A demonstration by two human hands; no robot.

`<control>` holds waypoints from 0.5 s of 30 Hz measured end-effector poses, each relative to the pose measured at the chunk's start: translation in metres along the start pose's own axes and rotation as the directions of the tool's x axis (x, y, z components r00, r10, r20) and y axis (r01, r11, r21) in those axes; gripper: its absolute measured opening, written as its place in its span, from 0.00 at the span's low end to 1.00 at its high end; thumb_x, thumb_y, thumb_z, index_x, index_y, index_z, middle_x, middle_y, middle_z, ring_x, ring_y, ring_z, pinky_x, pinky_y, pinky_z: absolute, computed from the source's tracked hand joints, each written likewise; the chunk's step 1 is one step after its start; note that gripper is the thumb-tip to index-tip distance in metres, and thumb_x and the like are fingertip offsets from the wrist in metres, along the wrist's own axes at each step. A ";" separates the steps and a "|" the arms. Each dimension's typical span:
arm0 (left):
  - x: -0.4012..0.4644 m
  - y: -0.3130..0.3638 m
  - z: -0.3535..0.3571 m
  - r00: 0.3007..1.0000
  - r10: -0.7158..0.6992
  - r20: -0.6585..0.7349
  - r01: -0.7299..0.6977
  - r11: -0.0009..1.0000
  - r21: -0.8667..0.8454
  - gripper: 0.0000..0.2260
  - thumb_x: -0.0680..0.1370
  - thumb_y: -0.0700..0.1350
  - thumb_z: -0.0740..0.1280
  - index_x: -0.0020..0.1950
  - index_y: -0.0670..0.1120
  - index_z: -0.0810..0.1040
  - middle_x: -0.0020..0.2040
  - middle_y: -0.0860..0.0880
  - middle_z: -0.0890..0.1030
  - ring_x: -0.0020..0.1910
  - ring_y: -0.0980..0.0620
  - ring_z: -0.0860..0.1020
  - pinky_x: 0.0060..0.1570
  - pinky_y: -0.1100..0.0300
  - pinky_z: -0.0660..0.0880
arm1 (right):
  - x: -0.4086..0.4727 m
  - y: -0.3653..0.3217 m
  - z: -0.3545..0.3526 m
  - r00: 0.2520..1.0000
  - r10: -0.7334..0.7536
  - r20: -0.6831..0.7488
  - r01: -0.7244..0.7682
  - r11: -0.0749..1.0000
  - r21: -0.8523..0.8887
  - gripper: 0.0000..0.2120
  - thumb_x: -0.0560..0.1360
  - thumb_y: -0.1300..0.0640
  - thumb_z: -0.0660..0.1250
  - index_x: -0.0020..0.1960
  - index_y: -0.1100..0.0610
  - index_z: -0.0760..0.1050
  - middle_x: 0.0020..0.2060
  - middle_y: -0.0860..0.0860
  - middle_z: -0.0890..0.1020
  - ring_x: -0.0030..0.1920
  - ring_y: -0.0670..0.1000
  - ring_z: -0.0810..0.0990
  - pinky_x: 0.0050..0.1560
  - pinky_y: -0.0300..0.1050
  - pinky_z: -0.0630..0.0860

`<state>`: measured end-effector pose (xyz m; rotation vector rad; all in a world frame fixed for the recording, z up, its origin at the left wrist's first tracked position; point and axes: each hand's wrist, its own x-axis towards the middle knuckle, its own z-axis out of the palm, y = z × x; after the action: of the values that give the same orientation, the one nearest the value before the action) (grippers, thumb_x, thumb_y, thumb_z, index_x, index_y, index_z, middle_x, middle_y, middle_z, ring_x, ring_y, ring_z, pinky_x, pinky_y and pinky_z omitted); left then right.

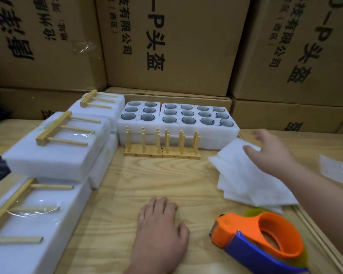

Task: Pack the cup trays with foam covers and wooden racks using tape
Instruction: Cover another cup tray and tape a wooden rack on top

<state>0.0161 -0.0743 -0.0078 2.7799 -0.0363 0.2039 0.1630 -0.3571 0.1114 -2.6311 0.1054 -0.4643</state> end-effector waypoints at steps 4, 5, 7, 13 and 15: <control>-0.001 0.000 0.000 1.000 0.007 -0.002 -0.007 1.000 -0.018 0.30 0.70 0.64 0.48 0.68 0.59 0.71 0.75 0.57 0.66 0.79 0.51 0.57 0.78 0.52 0.50 | 0.025 -0.032 0.014 0.990 -0.098 0.103 0.097 0.995 0.013 0.21 0.77 0.49 0.68 0.69 0.51 0.72 0.62 0.50 0.79 0.60 0.54 0.79 0.49 0.45 0.70; -0.001 0.001 -0.002 1.000 0.007 -0.001 -0.007 1.000 -0.014 0.30 0.69 0.64 0.49 0.67 0.59 0.72 0.75 0.57 0.67 0.78 0.51 0.58 0.78 0.52 0.52 | 0.032 -0.039 0.016 0.987 -0.119 0.105 0.121 0.992 -0.017 0.21 0.77 0.50 0.68 0.69 0.52 0.72 0.62 0.50 0.79 0.60 0.54 0.78 0.50 0.45 0.71; 0.000 0.004 -0.006 1.000 0.010 0.000 -0.010 1.000 -0.013 0.26 0.68 0.62 0.54 0.61 0.56 0.78 0.69 0.54 0.75 0.74 0.47 0.68 0.74 0.47 0.63 | 0.045 -0.049 0.019 0.985 -0.139 0.107 0.150 0.983 -0.107 0.22 0.77 0.50 0.67 0.70 0.51 0.72 0.64 0.51 0.78 0.61 0.56 0.77 0.52 0.47 0.73; 0.000 0.006 -0.011 0.997 0.033 -0.069 -0.034 0.999 -0.014 0.19 0.63 0.59 0.61 0.47 0.54 0.83 0.56 0.51 0.84 0.60 0.42 0.82 0.57 0.42 0.79 | 0.075 -0.060 0.030 0.980 -0.041 0.194 0.112 0.923 -0.369 0.26 0.74 0.48 0.65 0.72 0.44 0.67 0.66 0.53 0.71 0.65 0.58 0.70 0.58 0.53 0.69; 0.001 0.006 -0.011 0.996 0.041 -0.084 -0.041 0.999 0.001 0.19 0.62 0.58 0.60 0.46 0.53 0.83 0.55 0.50 0.84 0.58 0.42 0.82 0.55 0.42 0.80 | 0.080 -0.060 0.036 0.974 0.024 0.225 0.076 0.902 -0.425 0.30 0.73 0.48 0.65 0.74 0.41 0.62 0.67 0.53 0.68 0.66 0.59 0.67 0.61 0.55 0.67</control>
<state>0.0149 -0.0765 0.0050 2.7684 -0.0720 0.3308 0.2503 -0.3009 0.1335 -3.1055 0.1099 -0.1560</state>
